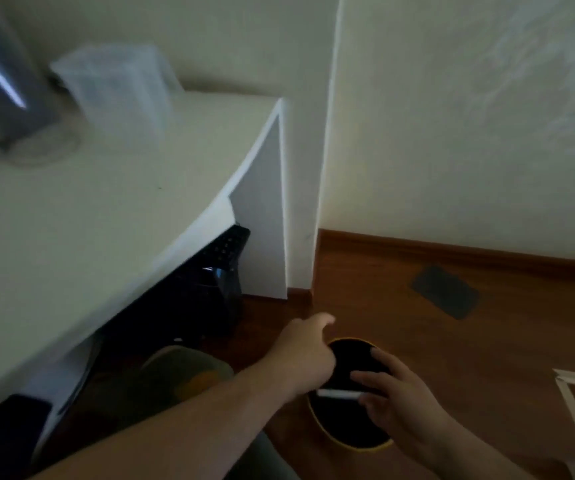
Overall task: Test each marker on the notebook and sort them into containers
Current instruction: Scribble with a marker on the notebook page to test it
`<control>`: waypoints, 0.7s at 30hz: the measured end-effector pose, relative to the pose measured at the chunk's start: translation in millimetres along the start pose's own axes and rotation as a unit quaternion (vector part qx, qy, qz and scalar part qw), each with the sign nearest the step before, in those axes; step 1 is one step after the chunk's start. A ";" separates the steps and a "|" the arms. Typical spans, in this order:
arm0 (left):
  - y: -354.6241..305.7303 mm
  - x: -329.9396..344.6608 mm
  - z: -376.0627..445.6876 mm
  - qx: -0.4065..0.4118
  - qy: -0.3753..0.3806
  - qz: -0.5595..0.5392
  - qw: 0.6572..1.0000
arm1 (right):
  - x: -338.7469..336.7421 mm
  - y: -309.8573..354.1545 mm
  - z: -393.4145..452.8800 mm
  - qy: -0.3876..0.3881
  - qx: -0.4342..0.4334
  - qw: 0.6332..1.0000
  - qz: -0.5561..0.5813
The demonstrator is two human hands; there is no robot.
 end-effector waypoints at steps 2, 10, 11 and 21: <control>-38.4 -50.9 -30.9 0.092 -0.042 -0.010 0.995 | 57.3 64.6 -29.4 0.062 -0.080 0.994 -0.031; -41.2 -311.3 -199.2 0.263 -0.338 -0.104 0.898 | 337.9 228.2 -163.1 0.328 -0.358 0.865 -0.128; -17.7 -336.8 -217.9 0.251 -0.371 -0.098 0.889 | 375.9 230.6 -168.0 0.353 -0.366 0.845 -0.165; 208.3 -441.7 -368.0 -0.049 -0.535 0.201 0.819 | 629.0 162.2 -166.7 0.373 -0.406 0.681 -0.481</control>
Point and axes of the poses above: each hand's wrist, its own z-axis towards the middle knuckle, its own x-axis out of the palm, y = z × x, the point moved 4 cm from there along z, towards the middle knuckle, and after that the axes turned 14 degrees about -z, right-handed, at the moved point
